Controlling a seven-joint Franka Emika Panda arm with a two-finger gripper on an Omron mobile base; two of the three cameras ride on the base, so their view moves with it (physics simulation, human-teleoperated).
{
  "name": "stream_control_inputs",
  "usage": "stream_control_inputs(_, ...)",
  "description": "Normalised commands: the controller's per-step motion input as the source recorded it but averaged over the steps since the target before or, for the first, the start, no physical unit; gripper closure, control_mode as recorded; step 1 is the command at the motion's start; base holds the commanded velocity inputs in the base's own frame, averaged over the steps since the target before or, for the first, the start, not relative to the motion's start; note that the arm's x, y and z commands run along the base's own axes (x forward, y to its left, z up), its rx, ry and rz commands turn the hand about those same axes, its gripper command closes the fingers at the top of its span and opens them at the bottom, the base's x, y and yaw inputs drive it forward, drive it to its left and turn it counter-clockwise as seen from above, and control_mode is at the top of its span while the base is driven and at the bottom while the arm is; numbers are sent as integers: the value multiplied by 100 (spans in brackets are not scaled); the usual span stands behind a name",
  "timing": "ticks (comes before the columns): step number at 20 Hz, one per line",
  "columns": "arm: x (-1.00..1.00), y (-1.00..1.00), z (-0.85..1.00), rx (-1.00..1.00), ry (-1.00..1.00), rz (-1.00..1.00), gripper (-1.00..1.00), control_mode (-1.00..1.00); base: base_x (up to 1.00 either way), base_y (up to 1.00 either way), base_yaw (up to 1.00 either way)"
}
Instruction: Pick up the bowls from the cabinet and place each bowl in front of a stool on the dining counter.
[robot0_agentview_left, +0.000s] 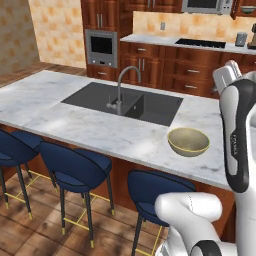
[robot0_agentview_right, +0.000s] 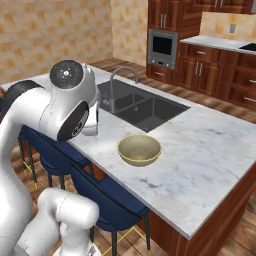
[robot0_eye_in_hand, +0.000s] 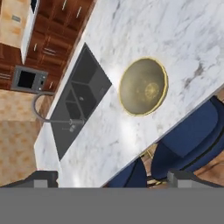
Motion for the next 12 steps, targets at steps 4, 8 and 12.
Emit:
stream_control_inputs(4,-4,0,0,8,0,1,-100,-100,0,0,0)
stream_control_inputs(8,0,-5,-3,8,0,2,-100,100,0,-11,0)
stream_control_inputs(12,0,0,0,0,0,0,-100,100,-33,-43,0)
